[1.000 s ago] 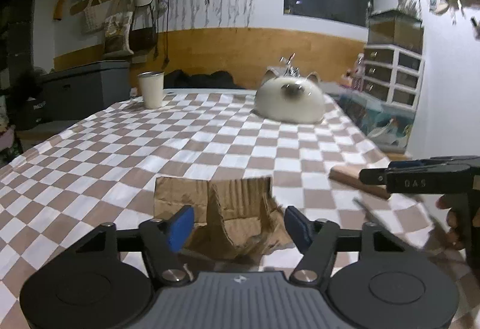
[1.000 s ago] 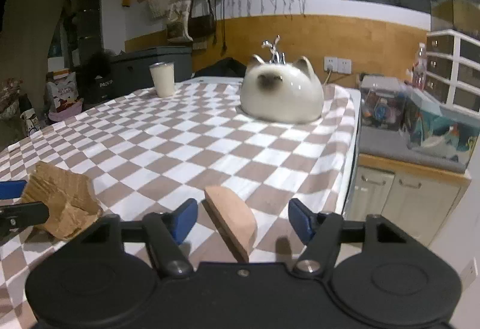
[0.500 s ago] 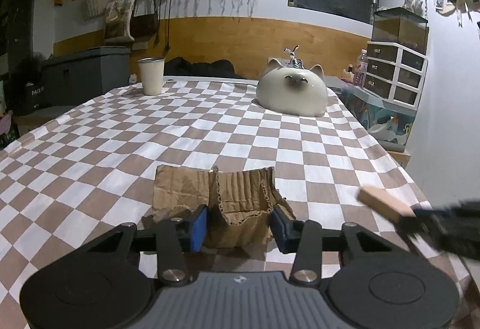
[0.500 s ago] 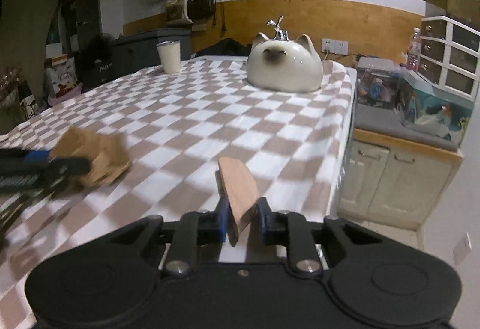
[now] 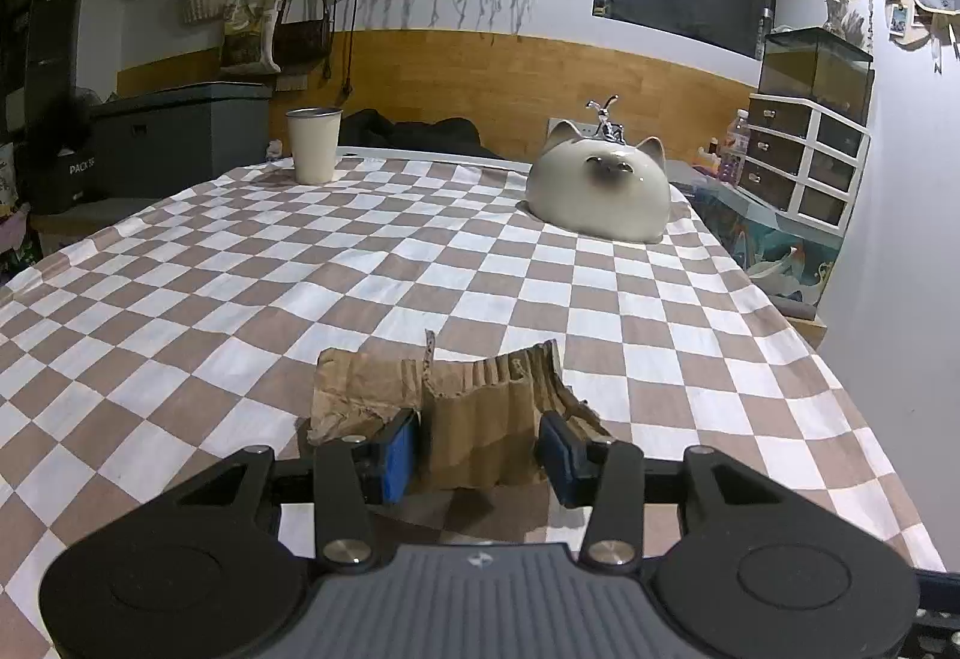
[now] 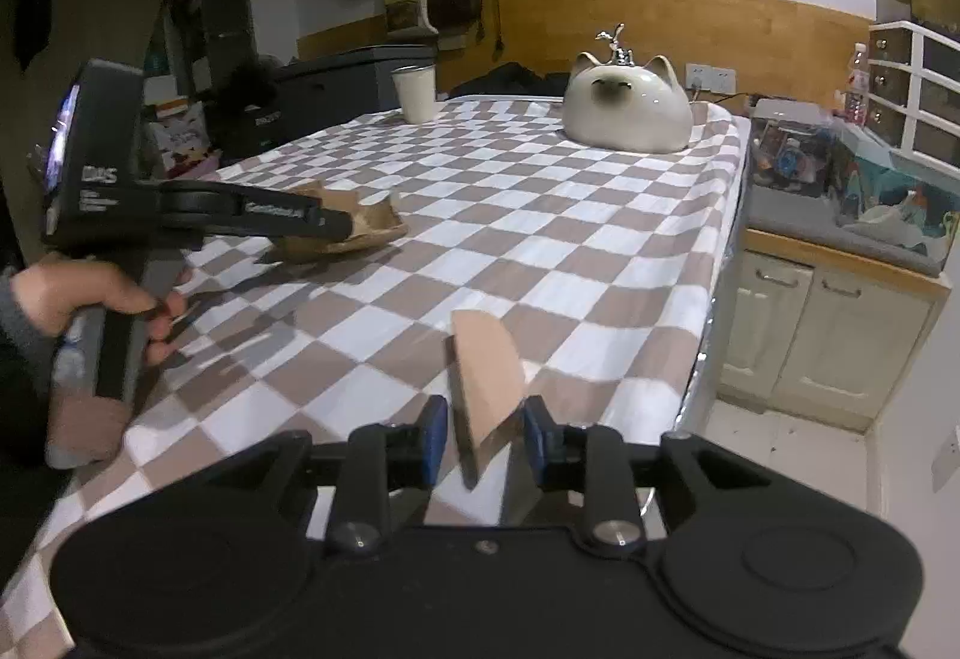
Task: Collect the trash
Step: 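Lift and carry the cardboard and wooden block with both tools toward the wastebasket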
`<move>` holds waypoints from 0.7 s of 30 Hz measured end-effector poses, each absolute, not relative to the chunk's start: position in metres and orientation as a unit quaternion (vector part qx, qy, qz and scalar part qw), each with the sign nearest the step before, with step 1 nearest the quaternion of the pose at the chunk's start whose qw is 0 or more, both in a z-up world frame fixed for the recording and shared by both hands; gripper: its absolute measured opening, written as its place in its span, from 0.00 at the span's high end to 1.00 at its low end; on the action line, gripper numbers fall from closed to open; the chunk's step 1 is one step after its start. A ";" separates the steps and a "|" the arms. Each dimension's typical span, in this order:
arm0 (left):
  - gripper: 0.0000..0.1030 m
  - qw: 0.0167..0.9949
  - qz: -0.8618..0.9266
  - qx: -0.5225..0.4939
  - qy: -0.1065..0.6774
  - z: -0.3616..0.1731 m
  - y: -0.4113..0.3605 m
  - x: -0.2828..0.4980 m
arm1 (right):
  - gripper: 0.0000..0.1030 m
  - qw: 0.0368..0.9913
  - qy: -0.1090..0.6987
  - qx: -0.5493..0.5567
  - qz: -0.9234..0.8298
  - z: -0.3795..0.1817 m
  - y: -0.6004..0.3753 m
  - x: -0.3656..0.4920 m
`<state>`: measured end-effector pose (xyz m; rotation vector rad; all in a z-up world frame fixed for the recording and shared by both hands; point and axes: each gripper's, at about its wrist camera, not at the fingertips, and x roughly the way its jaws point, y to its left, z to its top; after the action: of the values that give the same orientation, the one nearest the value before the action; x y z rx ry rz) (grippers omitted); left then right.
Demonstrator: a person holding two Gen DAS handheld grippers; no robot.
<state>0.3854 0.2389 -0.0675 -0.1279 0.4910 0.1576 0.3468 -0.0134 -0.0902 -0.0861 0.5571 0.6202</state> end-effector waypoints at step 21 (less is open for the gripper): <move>0.60 0.965 0.086 -0.075 0.235 -0.066 0.244 0.392 | 0.75 0.915 0.259 -0.067 0.301 -0.093 0.011 0.365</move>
<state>0.3921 0.2440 -0.0656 -0.1518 0.4756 0.1743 0.3650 0.0105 -0.0928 -0.1385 0.5332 0.6189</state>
